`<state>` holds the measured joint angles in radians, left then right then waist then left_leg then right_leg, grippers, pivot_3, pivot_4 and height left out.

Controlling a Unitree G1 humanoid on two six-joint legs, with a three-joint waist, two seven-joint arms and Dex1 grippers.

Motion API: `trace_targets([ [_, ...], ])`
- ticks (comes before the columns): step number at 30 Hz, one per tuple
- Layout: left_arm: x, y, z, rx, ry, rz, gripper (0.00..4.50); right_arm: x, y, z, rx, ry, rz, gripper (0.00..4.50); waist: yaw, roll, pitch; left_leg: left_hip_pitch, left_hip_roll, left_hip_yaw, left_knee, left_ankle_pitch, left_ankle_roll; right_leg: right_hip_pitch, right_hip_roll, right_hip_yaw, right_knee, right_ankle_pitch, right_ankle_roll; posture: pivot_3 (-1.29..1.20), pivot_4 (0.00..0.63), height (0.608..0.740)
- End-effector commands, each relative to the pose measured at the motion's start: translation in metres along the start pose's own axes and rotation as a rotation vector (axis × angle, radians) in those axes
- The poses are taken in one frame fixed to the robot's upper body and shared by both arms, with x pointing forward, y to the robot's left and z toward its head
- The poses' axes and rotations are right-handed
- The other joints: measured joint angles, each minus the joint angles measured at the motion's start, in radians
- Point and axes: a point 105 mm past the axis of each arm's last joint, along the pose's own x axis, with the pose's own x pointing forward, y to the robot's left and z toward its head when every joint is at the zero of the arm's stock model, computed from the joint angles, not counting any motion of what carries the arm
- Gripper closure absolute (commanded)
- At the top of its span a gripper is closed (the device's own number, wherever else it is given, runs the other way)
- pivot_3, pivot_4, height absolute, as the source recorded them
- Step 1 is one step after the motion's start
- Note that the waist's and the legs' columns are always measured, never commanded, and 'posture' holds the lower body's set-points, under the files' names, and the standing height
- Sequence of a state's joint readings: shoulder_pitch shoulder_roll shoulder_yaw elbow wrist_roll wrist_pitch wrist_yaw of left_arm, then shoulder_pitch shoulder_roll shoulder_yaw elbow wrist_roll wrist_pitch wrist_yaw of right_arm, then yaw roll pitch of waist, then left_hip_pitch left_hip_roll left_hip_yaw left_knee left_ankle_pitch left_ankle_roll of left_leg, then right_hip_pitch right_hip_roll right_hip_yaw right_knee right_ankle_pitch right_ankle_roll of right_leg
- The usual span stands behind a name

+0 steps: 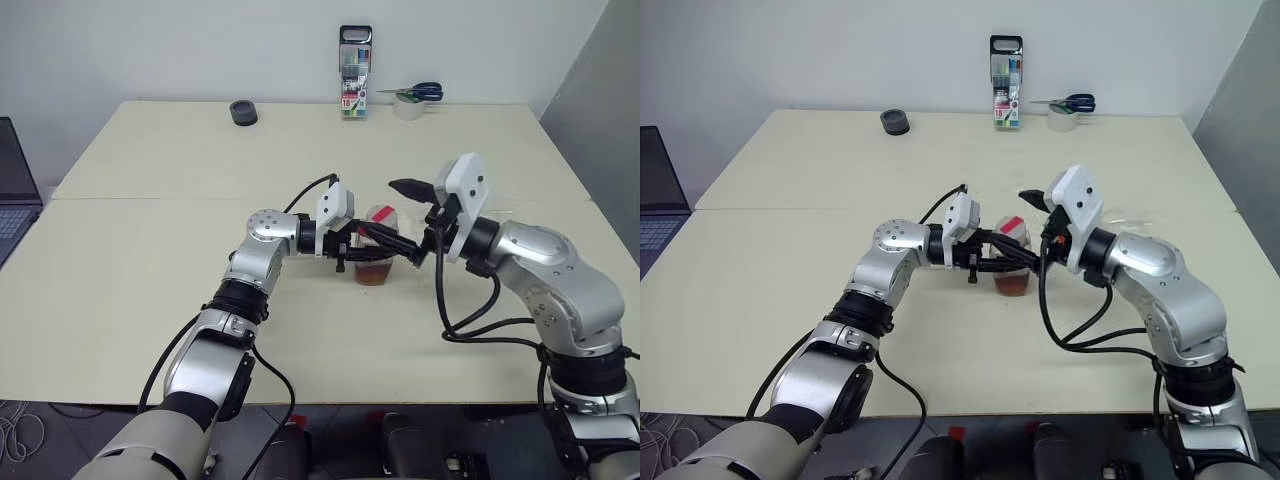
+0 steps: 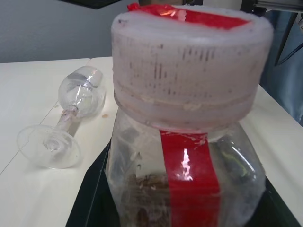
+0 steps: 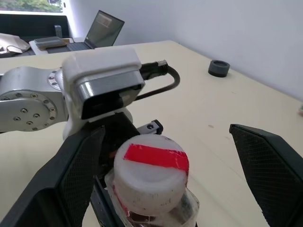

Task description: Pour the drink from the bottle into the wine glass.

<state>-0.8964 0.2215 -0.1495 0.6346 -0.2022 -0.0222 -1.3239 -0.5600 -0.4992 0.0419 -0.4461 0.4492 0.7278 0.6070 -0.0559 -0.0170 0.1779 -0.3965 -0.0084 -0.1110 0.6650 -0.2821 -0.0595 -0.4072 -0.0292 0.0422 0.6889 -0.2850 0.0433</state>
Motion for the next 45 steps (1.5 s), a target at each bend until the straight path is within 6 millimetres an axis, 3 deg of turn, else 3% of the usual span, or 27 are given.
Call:
trace_targets([
  [1,0.000,0.003,0.020,0.053,-0.051,-0.007,2.79,-0.005,-0.003,0.007,-0.040,-0.025,-0.039,0.00,0.000,0.000,0.000,0.000,0.000,0.000,0.000,0.000,0.000,0.000,0.000,0.000,0.000,0.000,0.000,0.00,0.150,0.740],
  [16,-0.001,0.002,0.019,0.055,-0.044,-0.014,2.79,-0.024,-0.011,0.004,-0.001,-0.009,-0.108,0.00,0.000,0.000,0.000,0.000,0.000,0.000,0.000,0.000,0.000,0.000,0.000,0.000,0.000,0.000,0.000,0.00,0.150,0.740],
  [25,-0.001,0.004,0.019,0.044,-0.048,-0.003,2.79,-0.030,0.011,0.013,0.015,-0.015,-0.006,0.00,0.001,0.000,0.000,0.000,0.000,0.000,0.000,0.000,0.000,0.000,0.000,0.000,0.000,0.000,0.000,0.00,0.150,0.740],
  [35,-0.002,0.007,0.026,0.033,-0.065,-0.012,2.79,-0.005,0.010,0.014,-0.050,-0.022,-0.071,0.00,-0.001,0.000,0.000,0.000,0.000,0.000,0.000,0.000,0.000,0.000,0.001,0.000,0.000,0.000,0.000,0.00,0.150,0.740],
  [45,-0.003,0.004,0.024,0.035,-0.048,-0.036,2.79,0.003,0.006,0.015,-0.039,-0.050,-0.106,0.00,-0.001,0.000,0.000,0.000,0.000,0.000,0.000,0.000,0.000,0.000,0.001,0.000,0.000,0.000,0.000,0.00,0.150,0.740],
])
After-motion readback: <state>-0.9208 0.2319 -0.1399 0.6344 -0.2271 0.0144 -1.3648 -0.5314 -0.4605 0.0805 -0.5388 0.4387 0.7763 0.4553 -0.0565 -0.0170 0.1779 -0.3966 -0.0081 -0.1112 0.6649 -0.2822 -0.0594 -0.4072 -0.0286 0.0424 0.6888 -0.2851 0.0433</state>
